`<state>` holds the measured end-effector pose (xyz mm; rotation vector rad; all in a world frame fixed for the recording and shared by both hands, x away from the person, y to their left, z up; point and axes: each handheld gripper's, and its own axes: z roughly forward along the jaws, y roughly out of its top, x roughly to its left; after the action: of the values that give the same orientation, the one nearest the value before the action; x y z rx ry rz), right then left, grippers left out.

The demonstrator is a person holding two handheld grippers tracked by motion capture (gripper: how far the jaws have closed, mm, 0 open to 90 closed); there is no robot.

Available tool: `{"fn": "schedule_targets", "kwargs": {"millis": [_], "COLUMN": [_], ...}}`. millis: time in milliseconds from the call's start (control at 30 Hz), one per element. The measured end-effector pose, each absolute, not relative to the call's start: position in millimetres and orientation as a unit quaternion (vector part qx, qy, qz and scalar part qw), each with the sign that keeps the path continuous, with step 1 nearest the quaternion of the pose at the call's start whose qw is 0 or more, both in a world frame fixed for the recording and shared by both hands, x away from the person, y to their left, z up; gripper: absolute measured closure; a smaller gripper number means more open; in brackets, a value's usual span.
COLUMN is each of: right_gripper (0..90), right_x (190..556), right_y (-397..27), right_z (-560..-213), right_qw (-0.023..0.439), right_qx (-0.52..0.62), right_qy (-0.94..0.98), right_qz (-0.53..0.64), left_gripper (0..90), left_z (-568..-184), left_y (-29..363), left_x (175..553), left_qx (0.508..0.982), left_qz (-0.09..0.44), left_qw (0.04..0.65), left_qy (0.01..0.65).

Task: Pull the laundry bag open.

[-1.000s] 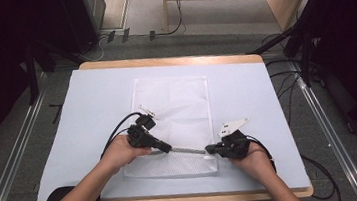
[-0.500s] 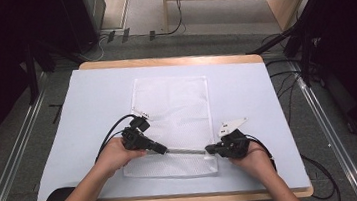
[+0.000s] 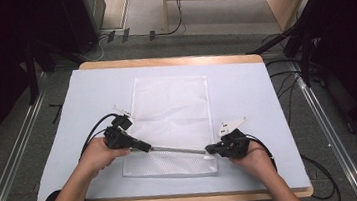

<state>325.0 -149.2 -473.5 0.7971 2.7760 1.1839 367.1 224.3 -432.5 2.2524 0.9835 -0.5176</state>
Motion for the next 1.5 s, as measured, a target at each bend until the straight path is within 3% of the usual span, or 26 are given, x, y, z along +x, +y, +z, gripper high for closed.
{"fn": "schedule_targets", "kwargs": {"millis": [533, 1233, 1500], "right_gripper": [90.0, 90.0, 90.0], "right_x": [328, 332, 332], "right_y": [-150, -150, -150], "right_z": [-473, -473, -473], "right_qw": [-0.001, -0.012, -0.013], "right_qx": [0.253, 0.249, 0.248], "right_qy": [0.891, 0.893, 0.892], "right_qz": [0.376, 0.375, 0.376], "left_gripper": [88.1, 88.2, 88.1], "left_z": [-431, -435, -436], "left_y": [244, 307, 305], "left_x": [363, 362, 362], "left_qx": [0.85, 0.817, 0.824], "left_qz": [-0.187, -0.182, -0.166], "left_qw": [0.298, 0.299, 0.291], "left_qy": [0.393, 0.458, 0.457]}}
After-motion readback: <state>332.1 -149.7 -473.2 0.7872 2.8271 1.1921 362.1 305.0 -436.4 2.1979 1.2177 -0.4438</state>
